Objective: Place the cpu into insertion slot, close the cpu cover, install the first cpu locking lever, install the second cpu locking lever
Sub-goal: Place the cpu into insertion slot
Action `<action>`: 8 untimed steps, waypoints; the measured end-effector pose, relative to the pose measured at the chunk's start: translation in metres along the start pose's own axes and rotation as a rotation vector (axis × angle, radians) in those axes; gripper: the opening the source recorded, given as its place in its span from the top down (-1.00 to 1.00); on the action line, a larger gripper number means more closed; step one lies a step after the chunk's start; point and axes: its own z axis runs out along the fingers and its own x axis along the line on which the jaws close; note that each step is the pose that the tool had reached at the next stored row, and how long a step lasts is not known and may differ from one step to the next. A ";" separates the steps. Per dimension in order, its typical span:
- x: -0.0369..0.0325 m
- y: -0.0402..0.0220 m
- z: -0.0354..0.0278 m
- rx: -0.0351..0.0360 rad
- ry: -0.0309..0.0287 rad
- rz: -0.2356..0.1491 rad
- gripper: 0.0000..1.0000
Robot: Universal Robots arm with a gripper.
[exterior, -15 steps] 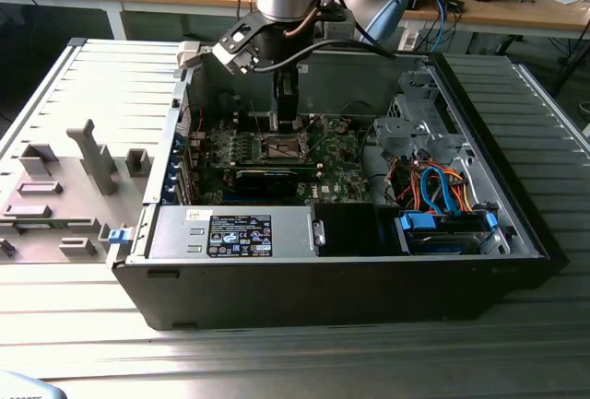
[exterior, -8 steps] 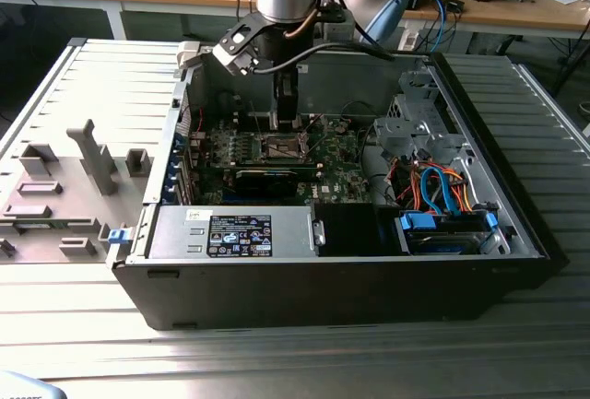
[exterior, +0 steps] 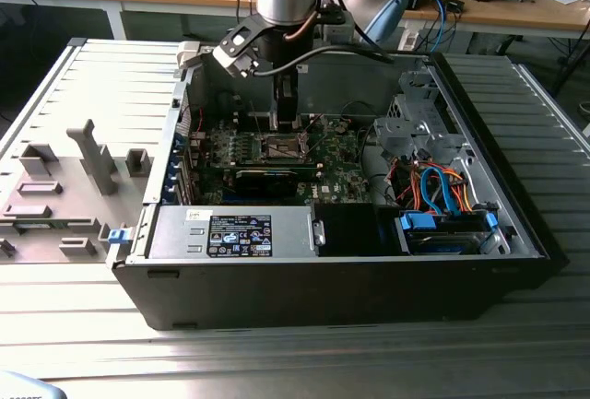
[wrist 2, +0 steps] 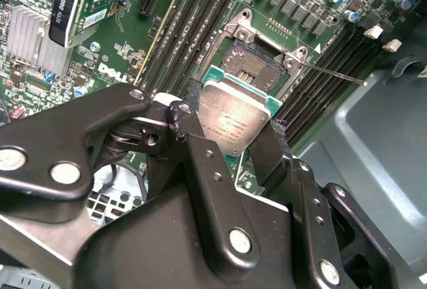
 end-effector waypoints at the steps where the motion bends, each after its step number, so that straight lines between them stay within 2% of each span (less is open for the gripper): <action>1: 0.0000 0.0000 0.0001 0.0000 0.0000 0.000 -0.08; 8: 0.0008 0.0000 0.0014 -0.0001 0.0000 0.000 -0.08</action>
